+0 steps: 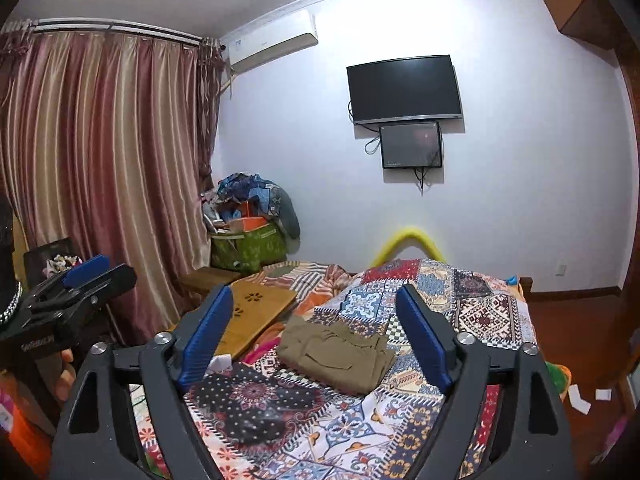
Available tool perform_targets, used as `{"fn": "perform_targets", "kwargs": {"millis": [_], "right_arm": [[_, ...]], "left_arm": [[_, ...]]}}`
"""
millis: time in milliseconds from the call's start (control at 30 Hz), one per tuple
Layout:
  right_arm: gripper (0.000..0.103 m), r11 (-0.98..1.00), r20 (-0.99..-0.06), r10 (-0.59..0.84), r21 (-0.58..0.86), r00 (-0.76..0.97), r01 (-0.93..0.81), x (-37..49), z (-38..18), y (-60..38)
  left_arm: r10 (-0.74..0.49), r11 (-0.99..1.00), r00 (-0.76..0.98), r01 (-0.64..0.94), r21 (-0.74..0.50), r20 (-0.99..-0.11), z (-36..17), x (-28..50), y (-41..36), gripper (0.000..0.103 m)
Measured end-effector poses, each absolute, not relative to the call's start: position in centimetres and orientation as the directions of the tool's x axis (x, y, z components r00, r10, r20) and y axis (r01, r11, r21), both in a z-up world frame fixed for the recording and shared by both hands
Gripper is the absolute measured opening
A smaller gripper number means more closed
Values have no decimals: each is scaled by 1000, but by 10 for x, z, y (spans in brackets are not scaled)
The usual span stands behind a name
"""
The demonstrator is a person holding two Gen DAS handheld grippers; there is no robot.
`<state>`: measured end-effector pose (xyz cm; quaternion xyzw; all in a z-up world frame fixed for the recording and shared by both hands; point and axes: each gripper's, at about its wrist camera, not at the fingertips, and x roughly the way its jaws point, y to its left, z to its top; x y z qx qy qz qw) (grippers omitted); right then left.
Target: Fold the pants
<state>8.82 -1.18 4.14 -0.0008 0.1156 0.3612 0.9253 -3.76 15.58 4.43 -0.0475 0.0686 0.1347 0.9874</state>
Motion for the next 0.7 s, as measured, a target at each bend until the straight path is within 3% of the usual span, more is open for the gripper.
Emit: {"fn": "perform_targets", "kwargs": {"millis": [100, 167, 200, 700], "right_arm": [[90, 753, -211, 650, 56, 730, -655, 84, 39, -10], [102, 762, -206, 640, 45, 740, -646, 78, 38, -11], [103, 765, -200, 637, 48, 744, -642, 75, 38, -12], [103, 782, -176, 616, 21, 768, -623, 59, 38, -22]], "left_arm": [[259, 958, 954, -273, -87, -150, 44, -48, 153, 103], [269, 955, 951, -283, -84, -150, 43, -50, 154, 103], [273, 954, 950, -288, -85, -152, 43, -49, 153, 103], [273, 955, 948, -288, -71, -166, 37, -46, 144, 103]]}}
